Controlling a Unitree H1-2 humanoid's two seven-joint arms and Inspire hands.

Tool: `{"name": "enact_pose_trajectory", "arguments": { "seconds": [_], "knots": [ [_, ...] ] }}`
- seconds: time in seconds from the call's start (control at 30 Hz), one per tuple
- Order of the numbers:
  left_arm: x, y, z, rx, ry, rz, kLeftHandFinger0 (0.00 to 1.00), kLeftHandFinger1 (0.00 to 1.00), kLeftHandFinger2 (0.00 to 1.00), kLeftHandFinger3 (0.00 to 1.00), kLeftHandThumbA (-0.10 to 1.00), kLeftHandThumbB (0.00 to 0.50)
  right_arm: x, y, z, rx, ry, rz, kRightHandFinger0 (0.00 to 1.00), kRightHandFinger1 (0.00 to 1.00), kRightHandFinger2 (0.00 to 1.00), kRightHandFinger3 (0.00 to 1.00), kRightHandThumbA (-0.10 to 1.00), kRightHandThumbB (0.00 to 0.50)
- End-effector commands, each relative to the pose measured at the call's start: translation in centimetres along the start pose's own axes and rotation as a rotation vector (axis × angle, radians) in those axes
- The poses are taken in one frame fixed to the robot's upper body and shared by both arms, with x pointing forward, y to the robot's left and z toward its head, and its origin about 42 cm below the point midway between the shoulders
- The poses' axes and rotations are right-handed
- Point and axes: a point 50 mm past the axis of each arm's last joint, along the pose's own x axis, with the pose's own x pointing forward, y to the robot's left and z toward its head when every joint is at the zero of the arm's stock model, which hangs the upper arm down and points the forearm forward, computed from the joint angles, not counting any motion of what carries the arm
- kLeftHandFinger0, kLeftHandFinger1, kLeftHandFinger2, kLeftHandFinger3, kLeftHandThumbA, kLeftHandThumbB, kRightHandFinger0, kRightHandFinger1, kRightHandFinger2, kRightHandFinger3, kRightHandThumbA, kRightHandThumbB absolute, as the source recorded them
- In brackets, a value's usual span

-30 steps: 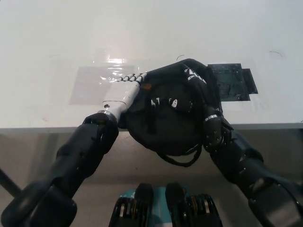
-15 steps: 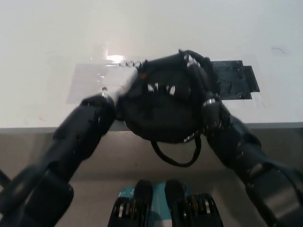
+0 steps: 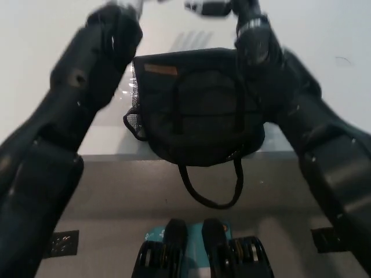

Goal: A soft travel bag is kept infront of the robot in the middle of the desk and the robot uses both its hands to press it to reduce its size

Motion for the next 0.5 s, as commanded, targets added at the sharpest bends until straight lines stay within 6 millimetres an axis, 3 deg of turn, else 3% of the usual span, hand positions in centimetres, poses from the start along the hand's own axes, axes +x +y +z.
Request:
{"name": "enact_pose_trajectory", "arguments": {
  "seconds": [0.0, 0.07, 0.27, 0.4, 0.47],
  "knots": [
    [1.8, 6.0, 1.0, -0.065, -0.042, 0.143, 1.00, 1.00, 1.00, 1.00, 1.00, 0.241, 2.9, -3.7, 6.3, 0.061, -0.187, -0.077, 1.00, 1.00, 1.00, 1.00, 1.00, 0.130],
    [1.8, 7.1, 1.0, -0.058, -0.047, 0.139, 1.00, 1.00, 1.00, 1.00, 1.00, 0.228, 2.9, -4.6, 6.9, 0.088, -0.209, -0.096, 1.00, 1.00, 1.00, 1.00, 1.00, 0.159],
    [0.5, 9.7, 0.9, -0.172, -0.107, 0.197, 1.00, 1.00, 1.00, 1.00, 1.00, 0.237, 1.9, -7.8, 7.9, 0.122, -0.278, -0.136, 1.00, 1.00, 1.00, 1.00, 1.00, 0.165],
    [-5.1, 12.9, 2.2, -0.337, -0.192, 0.232, 1.00, 1.00, 1.00, 1.00, 1.00, 0.298, -1.7, -12.5, 9.2, 0.166, -0.407, -0.207, 1.00, 1.00, 1.00, 1.00, 1.00, 0.208],
    [-6.9, 13.5, 2.6, -0.377, -0.239, 0.240, 1.00, 1.00, 1.00, 1.00, 1.00, 0.299, -3.6, -13.6, 9.6, 0.175, -0.454, -0.229, 1.00, 1.00, 1.00, 1.00, 1.00, 0.186]
  ]
}}
